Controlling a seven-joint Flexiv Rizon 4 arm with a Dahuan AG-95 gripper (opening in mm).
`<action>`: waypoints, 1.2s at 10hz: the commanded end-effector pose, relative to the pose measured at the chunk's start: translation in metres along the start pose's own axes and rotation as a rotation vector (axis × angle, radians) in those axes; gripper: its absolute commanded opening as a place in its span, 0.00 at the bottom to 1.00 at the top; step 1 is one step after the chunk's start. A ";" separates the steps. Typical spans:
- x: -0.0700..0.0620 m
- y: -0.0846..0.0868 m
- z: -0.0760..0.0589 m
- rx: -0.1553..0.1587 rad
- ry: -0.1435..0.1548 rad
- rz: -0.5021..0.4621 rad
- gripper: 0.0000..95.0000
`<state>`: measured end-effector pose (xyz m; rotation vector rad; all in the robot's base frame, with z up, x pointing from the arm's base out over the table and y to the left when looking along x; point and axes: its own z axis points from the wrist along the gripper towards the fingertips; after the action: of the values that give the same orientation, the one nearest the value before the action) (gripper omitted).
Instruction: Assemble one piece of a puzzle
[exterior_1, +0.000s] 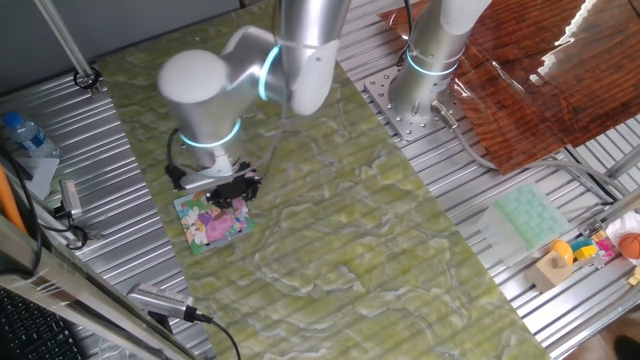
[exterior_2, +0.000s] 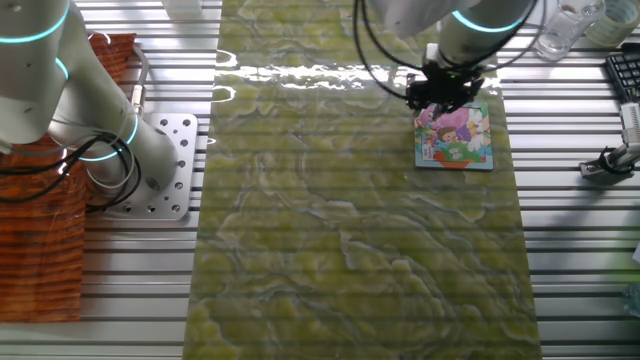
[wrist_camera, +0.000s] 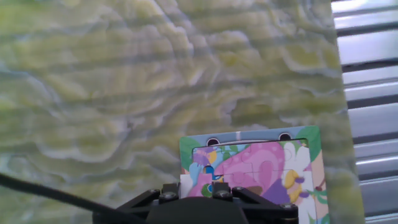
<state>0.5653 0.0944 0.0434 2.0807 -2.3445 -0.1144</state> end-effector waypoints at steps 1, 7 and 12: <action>0.000 0.001 0.001 0.049 0.059 -0.088 0.00; 0.009 0.002 0.007 0.137 0.048 -0.146 0.00; 0.008 -0.003 0.015 0.147 0.034 -0.143 0.00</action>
<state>0.5673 0.0859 0.0272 2.3187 -2.2759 0.1402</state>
